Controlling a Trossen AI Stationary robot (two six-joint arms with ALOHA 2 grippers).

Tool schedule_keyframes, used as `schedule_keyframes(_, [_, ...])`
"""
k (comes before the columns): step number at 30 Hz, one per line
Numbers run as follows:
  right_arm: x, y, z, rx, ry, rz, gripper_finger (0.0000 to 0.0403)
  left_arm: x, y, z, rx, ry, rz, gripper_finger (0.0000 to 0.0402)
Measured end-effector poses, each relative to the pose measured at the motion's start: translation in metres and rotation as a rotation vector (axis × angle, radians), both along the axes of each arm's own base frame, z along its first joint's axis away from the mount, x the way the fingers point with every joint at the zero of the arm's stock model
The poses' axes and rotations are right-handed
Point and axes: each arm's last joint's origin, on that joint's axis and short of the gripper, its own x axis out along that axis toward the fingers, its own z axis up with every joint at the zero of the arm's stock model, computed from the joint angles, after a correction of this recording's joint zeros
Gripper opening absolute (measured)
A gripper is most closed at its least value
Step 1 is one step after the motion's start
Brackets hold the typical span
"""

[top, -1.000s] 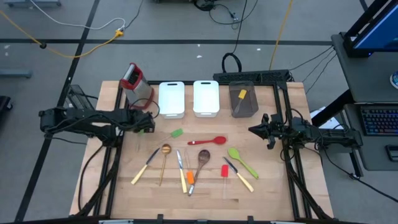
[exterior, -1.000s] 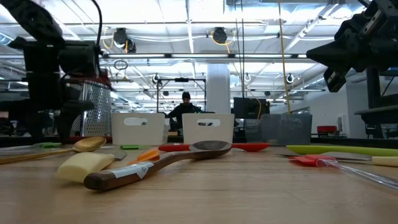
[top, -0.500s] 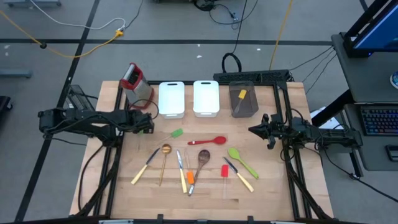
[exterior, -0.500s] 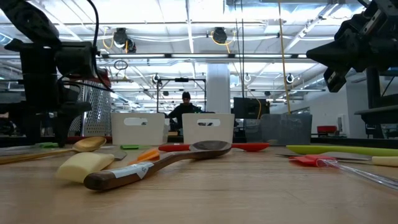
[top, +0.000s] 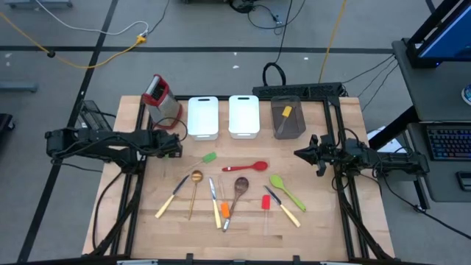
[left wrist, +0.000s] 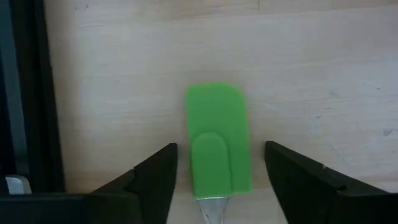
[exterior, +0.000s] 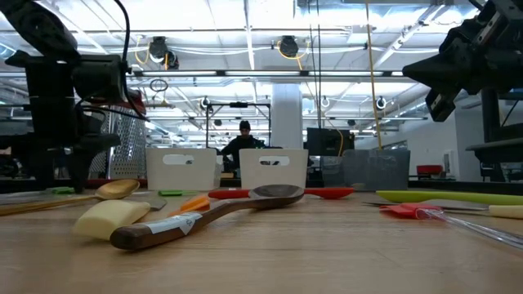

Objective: Pick & Place Kitchen Items
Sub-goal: Put the green silicone spatula into the black bin

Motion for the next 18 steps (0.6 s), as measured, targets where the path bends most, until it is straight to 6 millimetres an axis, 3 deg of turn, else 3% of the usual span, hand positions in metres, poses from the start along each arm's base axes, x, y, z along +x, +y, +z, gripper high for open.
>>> schedule_keyframes(9, [0.0, 0.0, 0.0, 0.002, 0.0, 0.0, 0.0, 0.0, 0.0003, 0.0, 0.011, 0.002, 0.004, 0.0124])
schedule_keyframes(18, [0.0, 0.0, 0.0, 0.0, 0.0, 0.0, 0.0, 0.0, 0.0004, 0.0001, 0.012, 0.001, 0.005, 0.0103])
